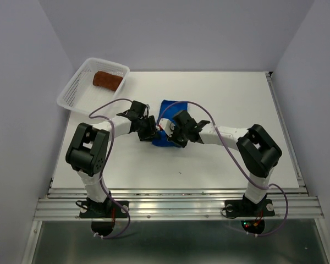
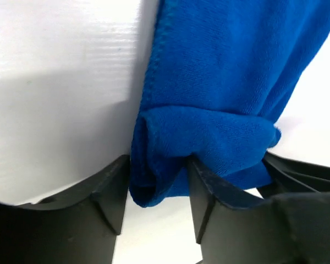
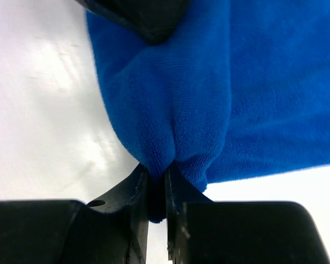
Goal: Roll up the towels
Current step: Roll the towel
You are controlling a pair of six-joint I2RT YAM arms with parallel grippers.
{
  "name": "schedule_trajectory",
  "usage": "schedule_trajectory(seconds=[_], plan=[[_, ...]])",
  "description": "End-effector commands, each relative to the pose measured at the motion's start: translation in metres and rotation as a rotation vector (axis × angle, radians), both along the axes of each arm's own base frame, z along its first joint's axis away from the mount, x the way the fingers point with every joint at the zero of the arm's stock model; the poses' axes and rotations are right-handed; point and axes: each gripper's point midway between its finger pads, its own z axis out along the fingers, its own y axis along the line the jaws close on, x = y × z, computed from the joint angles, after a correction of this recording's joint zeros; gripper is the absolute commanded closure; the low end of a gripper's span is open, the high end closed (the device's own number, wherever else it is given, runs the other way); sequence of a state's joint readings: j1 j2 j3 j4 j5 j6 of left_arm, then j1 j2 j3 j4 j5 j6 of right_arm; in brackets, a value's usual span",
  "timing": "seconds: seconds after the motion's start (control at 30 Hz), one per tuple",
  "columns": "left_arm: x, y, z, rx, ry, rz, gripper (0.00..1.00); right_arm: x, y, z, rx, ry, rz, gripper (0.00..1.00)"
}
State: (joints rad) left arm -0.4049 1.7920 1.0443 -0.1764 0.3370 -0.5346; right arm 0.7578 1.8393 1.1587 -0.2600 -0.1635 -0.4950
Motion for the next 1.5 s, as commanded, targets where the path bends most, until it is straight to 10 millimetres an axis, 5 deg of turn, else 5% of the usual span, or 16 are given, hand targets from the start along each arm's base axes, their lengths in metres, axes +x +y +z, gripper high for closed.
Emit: schedule_trajectory(seconds=[0.0, 0.3, 0.53, 0.73, 1.07, 1.27, 1.47], plan=[[-0.008, 0.007, 0.026, -0.042, -0.029, 0.021, 0.36, -0.038, 0.021, 0.020, 0.144, 0.211, -0.018, 0.94], [-0.017, 0.018, 0.045, -0.056, -0.056, 0.038, 0.24, -0.067, 0.033, 0.032, 0.239, 0.464, -0.181, 0.99], [-0.024, 0.024, 0.070, -0.079, -0.124, 0.063, 0.01, -0.067, 0.039, 0.043, 0.369, 0.761, -0.273, 0.99], [-0.019, 0.047, 0.084, -0.034, -0.189, 0.105, 0.01, -0.061, 0.036, 0.043, 0.424, 0.971, -0.371, 0.99], [-0.031, 0.024, 0.082, -0.183, -0.219, 0.015, 0.01, -0.029, 0.012, 0.031, 0.506, 1.158, -0.626, 0.99], [-0.037, 0.009, 0.077, -0.236, -0.219, -0.037, 0.01, -0.028, 0.011, 0.022, 0.499, 1.234, -0.667, 0.99], [-0.020, -0.003, 0.069, -0.250, -0.246, -0.065, 0.01, -0.020, 0.009, 0.021, 0.514, 1.250, -0.669, 0.99]])
